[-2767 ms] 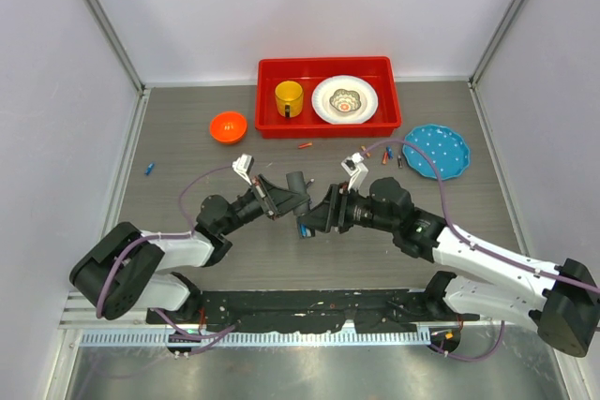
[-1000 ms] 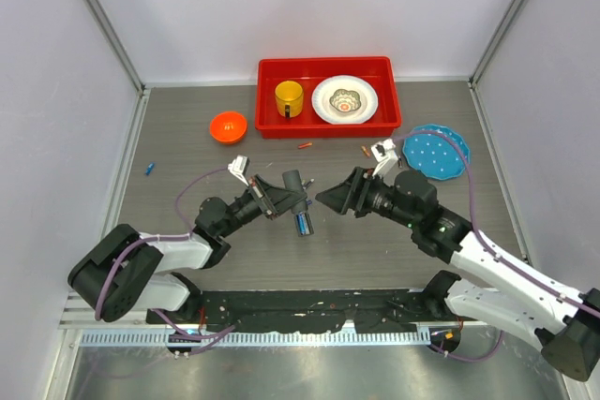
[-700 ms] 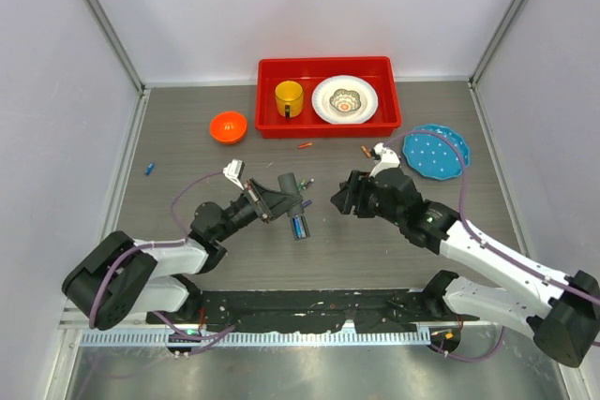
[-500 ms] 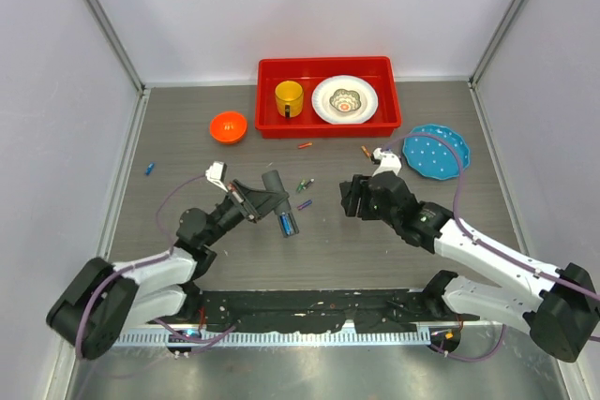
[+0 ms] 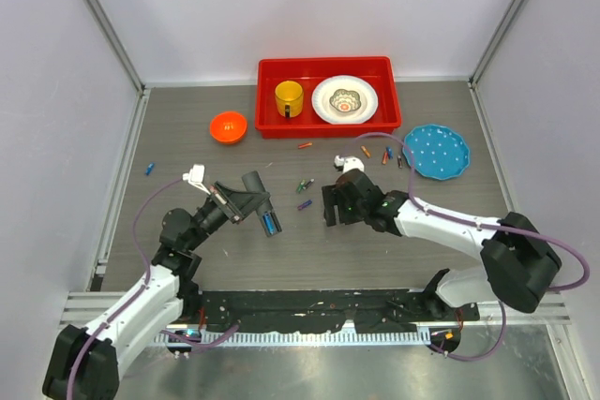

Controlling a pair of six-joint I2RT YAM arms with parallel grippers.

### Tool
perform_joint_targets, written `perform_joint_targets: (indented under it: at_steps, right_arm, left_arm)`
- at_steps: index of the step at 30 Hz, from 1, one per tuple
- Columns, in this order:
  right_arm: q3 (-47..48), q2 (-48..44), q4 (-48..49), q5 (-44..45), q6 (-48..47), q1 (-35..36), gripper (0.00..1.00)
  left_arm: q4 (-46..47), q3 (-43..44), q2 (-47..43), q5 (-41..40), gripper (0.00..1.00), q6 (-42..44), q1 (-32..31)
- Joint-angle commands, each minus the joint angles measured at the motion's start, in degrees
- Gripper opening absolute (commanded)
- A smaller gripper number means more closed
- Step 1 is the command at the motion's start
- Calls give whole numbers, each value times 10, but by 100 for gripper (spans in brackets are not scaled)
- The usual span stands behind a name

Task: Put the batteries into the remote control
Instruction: Pick up the battery from the center of the board.

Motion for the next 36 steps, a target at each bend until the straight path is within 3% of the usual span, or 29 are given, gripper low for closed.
perform_joint_targets:
  at_steps: [1,17,36]
  right_arm:
    - [72,39,55,10,-34,21,81]
    - [194,231,54,37,-106,38,79]
    - [218,284,51,31,-123,47,75]
  left_arm:
    - [12,-3,6,41,0,-21,13]
    - [33,-20,-30,66,0,-27,14]
    - [46,-34,-38,64,0,-30,13]
